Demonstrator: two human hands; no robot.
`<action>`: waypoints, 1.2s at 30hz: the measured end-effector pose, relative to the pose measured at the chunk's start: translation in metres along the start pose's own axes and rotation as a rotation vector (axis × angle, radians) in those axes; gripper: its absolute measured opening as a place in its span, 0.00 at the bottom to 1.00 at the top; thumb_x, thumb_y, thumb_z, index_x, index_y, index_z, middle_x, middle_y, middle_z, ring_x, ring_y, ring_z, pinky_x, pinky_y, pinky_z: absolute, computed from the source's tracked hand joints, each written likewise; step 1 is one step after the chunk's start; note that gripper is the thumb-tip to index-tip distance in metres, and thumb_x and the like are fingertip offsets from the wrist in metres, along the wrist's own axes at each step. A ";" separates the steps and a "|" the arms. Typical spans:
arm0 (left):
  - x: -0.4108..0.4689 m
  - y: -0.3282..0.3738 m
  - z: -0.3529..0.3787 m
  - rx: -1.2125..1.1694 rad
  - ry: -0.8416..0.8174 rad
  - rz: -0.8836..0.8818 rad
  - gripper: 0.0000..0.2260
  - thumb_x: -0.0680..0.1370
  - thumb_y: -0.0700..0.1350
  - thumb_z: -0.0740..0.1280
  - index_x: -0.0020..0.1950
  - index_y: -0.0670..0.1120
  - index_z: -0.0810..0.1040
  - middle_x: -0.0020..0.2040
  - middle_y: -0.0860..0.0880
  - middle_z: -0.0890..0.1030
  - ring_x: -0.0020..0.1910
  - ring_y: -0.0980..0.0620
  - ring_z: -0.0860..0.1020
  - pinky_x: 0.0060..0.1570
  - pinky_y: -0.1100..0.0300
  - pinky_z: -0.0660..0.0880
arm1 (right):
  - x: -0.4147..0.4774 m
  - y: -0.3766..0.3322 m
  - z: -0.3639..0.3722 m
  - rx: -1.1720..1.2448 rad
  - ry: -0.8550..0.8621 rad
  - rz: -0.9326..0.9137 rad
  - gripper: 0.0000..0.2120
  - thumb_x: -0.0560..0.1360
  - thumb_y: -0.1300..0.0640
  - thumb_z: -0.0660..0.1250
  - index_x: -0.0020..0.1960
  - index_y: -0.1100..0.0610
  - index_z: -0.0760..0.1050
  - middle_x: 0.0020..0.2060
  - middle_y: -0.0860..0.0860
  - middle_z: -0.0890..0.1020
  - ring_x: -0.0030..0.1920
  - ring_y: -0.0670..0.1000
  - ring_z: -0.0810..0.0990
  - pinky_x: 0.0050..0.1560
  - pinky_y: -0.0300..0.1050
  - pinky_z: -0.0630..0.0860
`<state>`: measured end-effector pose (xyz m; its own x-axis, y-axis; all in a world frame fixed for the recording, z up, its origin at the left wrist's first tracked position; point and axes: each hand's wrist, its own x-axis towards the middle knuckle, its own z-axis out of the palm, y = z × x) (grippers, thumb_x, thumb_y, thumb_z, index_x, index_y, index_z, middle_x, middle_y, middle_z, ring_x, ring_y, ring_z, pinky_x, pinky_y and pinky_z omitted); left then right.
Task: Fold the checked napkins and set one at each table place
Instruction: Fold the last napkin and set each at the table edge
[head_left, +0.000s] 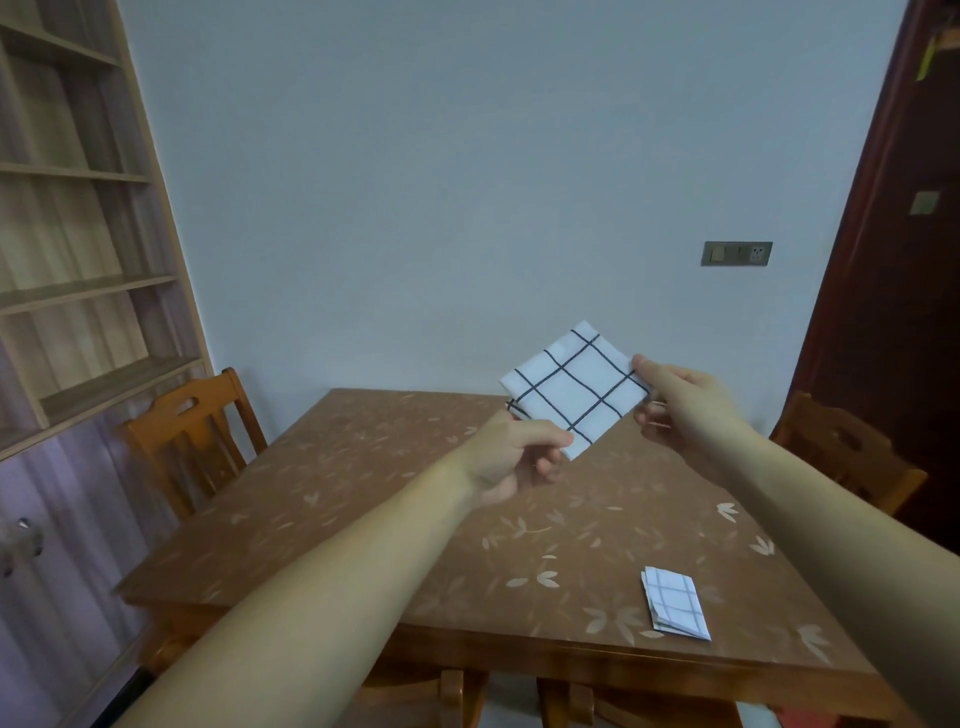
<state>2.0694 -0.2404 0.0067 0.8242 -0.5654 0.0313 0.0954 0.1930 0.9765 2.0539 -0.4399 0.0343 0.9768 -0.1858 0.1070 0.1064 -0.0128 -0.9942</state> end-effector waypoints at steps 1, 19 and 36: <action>0.000 0.000 -0.001 0.030 -0.002 -0.019 0.11 0.77 0.29 0.60 0.38 0.42 0.72 0.24 0.50 0.69 0.20 0.57 0.66 0.32 0.61 0.68 | -0.001 -0.002 -0.001 -0.039 -0.071 0.058 0.13 0.78 0.46 0.66 0.45 0.55 0.78 0.29 0.49 0.78 0.29 0.46 0.77 0.37 0.42 0.73; 0.040 -0.025 0.022 0.381 0.629 0.253 0.16 0.81 0.53 0.62 0.40 0.44 0.69 0.37 0.46 0.70 0.36 0.51 0.68 0.36 0.60 0.63 | -0.002 0.018 -0.001 -0.445 0.217 -0.387 0.11 0.77 0.49 0.67 0.40 0.53 0.81 0.27 0.46 0.73 0.29 0.43 0.69 0.31 0.37 0.65; 0.028 -0.096 0.024 0.503 0.889 0.233 0.22 0.83 0.53 0.58 0.35 0.40 0.66 0.32 0.48 0.67 0.34 0.52 0.65 0.36 0.56 0.61 | -0.002 0.110 -0.025 0.099 -0.192 0.293 0.11 0.78 0.54 0.67 0.48 0.63 0.81 0.39 0.55 0.86 0.39 0.55 0.83 0.40 0.44 0.78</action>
<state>2.0700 -0.2937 -0.0813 0.9250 0.2756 0.2614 -0.1935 -0.2500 0.9487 2.0595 -0.4653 -0.0757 0.9846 0.0209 -0.1734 -0.1747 0.1105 -0.9784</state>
